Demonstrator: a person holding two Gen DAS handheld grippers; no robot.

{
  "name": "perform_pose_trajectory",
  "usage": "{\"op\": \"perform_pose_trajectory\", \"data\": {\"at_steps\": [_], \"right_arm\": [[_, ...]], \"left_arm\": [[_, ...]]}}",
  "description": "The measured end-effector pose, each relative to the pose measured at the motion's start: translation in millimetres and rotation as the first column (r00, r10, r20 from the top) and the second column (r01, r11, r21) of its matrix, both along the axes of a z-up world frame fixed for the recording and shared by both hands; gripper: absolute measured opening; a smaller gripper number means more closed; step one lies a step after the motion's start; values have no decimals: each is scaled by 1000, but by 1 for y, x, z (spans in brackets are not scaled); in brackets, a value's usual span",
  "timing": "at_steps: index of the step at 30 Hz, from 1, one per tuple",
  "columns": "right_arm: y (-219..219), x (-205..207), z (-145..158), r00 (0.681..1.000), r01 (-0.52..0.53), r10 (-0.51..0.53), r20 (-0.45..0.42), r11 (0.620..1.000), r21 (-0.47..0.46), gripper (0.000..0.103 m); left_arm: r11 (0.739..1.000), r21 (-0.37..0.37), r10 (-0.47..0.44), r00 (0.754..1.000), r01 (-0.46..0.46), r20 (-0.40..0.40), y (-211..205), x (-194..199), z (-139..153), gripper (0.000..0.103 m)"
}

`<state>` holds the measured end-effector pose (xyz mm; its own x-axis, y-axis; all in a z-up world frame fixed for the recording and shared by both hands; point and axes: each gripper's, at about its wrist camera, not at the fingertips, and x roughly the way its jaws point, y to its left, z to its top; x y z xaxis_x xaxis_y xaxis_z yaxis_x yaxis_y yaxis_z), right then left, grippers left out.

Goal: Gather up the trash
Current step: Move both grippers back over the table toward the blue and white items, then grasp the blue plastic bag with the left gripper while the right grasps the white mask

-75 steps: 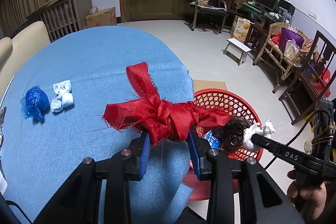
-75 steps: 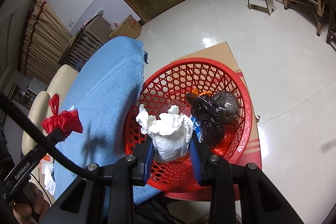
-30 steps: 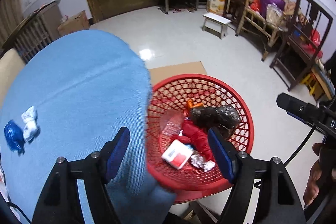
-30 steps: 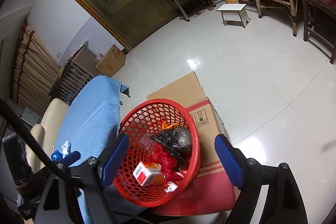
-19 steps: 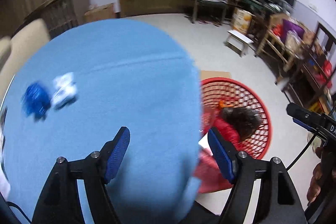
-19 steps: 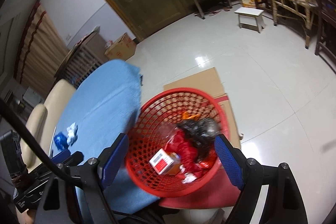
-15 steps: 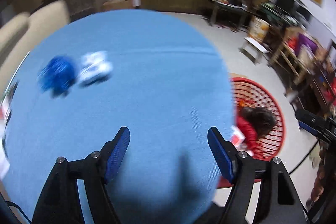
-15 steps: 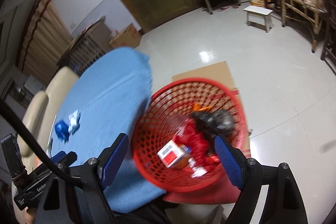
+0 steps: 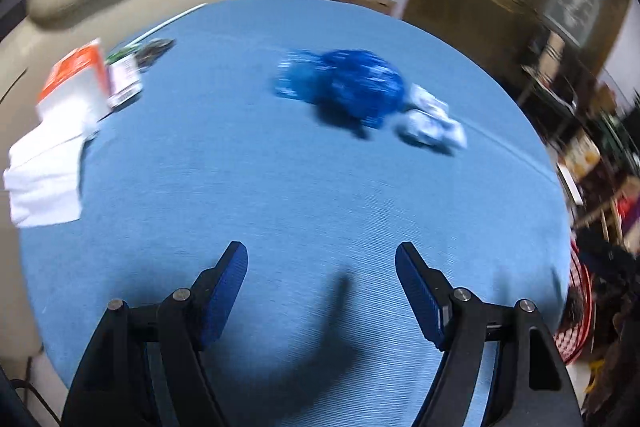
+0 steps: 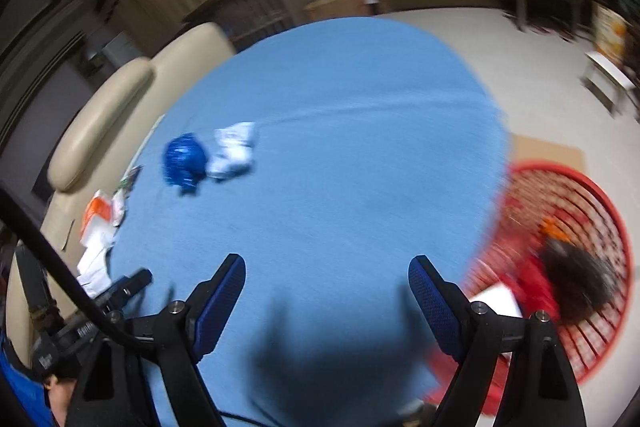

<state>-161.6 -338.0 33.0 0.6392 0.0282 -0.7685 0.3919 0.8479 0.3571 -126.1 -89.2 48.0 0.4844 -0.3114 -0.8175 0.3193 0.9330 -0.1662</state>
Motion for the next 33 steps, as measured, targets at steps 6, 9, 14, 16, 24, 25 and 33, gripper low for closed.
{"op": "perform_pose_trajectory", "data": {"at_steps": [6, 9, 14, 16, 24, 25, 33], "right_arm": [[30, 95, 8, 994, -104, 106, 27, 992, -72, 86], [37, 144, -5, 991, -136, 136, -12, 988, -74, 80], [37, 192, -29, 988, -142, 136, -73, 986, -91, 61], [38, 205, -41, 985, -151, 144, -97, 985, -77, 59], [39, 182, -33, 973, -221, 207, -106, 964, -149, 27], [32, 173, -31, 977, -202, 189, -99, 969, -143, 27], [1, 108, -23, 989, -137, 132, -64, 987, -81, 27]], "left_arm": [[997, -5, 81, 997, -81, -19, 31, 13, -7, 77], [994, 0, 109, 994, -109, -25, 44, 16, -10, 77], [989, 7, 148, 988, -148, -45, 54, 28, -17, 77], [989, 8, 149, 988, -149, -46, 53, 34, -17, 77], [995, -61, 80, 997, -79, 1, 2, 66, 6, 77], [995, -67, 68, 998, -67, 13, -8, 68, 10, 77], [1000, -22, 24, 998, -23, 53, -106, 114, 19, 81]]}}
